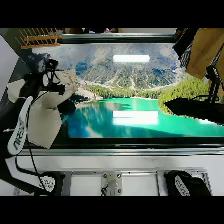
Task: Fold the clothes and pants, and hang the long-sleeved shirts on hangers.
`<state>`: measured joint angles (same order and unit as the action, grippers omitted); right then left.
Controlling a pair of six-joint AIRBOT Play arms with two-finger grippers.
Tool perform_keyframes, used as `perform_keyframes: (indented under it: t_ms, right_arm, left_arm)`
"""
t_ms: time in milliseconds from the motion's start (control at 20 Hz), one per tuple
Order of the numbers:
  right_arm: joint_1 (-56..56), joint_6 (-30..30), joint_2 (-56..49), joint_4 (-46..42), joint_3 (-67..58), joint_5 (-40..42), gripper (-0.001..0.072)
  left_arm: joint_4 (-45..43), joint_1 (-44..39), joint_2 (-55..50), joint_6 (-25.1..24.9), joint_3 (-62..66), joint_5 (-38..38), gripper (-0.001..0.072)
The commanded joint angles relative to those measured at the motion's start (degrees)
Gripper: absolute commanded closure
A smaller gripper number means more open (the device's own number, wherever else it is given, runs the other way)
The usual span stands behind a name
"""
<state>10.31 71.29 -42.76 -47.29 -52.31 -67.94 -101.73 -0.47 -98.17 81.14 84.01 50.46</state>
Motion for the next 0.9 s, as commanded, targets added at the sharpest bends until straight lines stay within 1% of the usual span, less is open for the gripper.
perform_keyframes:
  t_ms: [0, 200, 250, 300, 350, 400, 550, 650, 750, 850]
  right_arm:
    - [-0.04, 0.0, -0.04, 0.0, 0.02, 0.0, 0.069]
    - [-0.04, 0.0, -0.04, 0.0, 0.02, -0.02, 0.069]
    - [-0.04, 0.0, -0.04, 0.0, 0.02, 0.0, 0.069]
    - [-0.04, 0.0, -0.04, 0.0, 0.02, 0.0, 0.069]
    - [-0.04, 0.0, -0.04, 0.0, 0.02, -0.02, 0.069]
    - [-0.04, 0.0, -0.04, 0.0, 0.02, 0.0, 0.069]
    - [-0.04, 0.0, -0.04, 0.0, 0.02, 0.0, 0.069]
    - [-0.04, 0.0, -0.04, 0.0, 0.02, 0.0, 0.0689]
    - [-0.04, 0.0, -0.04, -0.02, 0.02, 0.0, 0.069]
    - [-0.04, 0.0, -0.04, 0.02, 0.02, 0.07, 0.069]
  left_arm:
    - [-2.14, -0.85, -8.55, -2.47, 6.36, 2.47, 0.0019]
    - [-2.12, -0.85, -11.08, -2.05, 8.61, 2.36, 0.0022]
    - [-2.14, -0.83, -11.19, -0.42, 8.57, 2.47, 0.0127]
    - [-2.14, -0.83, -11.1, 1.64, 8.61, 3.02, 0.0412]
    - [-2.1, -0.85, -10.54, 2.91, 8.59, 4.04, 0.0676]
    - [-1.79, -1.2, -9.51, 2.93, 8.59, 4.39, 0.0705]
    - [-1.68, -4.98, -1.49, 3.56, 8.59, 4.63, 0.0705]
    - [-1.46, -10.29, 5.62, 5.11, 8.57, 8.85, 0.0705]
    - [3.5, -16.63, 11.1, 5.2, 8.59, 13.92, 0.0705]
    - [11.52, -23.23, 14.43, 5.2, 8.57, 15.89, 0.0705]
